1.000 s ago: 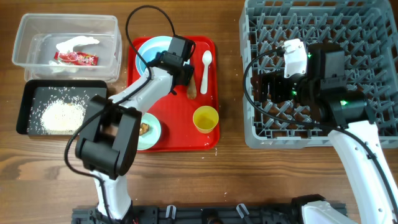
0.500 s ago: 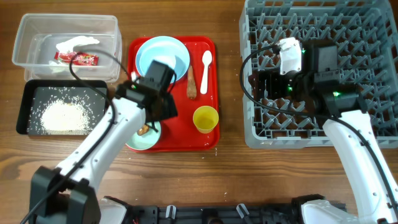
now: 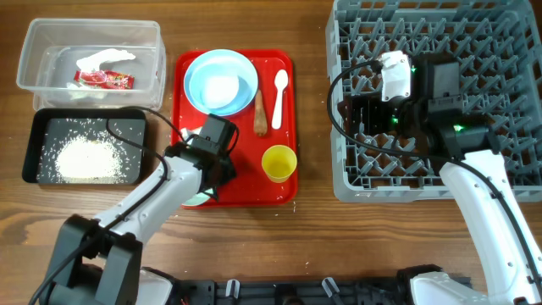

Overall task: Sort waste into correct bins and load items into the dishwasher rack
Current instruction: 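Tip the small bowl over the black tray to dump the scrap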

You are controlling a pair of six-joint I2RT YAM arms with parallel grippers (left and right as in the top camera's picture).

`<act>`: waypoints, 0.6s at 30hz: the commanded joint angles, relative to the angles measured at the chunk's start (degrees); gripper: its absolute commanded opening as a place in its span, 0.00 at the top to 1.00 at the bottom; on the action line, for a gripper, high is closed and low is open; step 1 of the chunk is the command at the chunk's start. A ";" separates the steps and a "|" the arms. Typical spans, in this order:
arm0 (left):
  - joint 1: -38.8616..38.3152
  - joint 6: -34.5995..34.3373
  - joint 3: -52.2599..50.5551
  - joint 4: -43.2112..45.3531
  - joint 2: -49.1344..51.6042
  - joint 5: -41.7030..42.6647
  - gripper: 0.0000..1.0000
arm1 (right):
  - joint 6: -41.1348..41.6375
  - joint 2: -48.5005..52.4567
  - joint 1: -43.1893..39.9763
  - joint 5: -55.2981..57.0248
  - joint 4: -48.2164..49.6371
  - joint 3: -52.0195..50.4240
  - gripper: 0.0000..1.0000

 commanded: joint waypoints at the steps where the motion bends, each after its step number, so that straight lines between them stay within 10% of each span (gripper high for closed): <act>1: 0.55 2.43 0.74 0.31 -0.26 2.91 0.96 | 0.79 0.72 0.04 -0.96 0.11 1.01 0.00; 9: 9.88 15.30 19.23 -7.65 -3.69 20.76 0.96 | 0.79 0.70 0.04 -0.96 0.07 1.01 0.00; 18: 47.06 28.65 20.72 -10.91 -1.62 39.26 0.96 | 0.79 0.70 0.04 -0.96 -0.15 1.01 0.00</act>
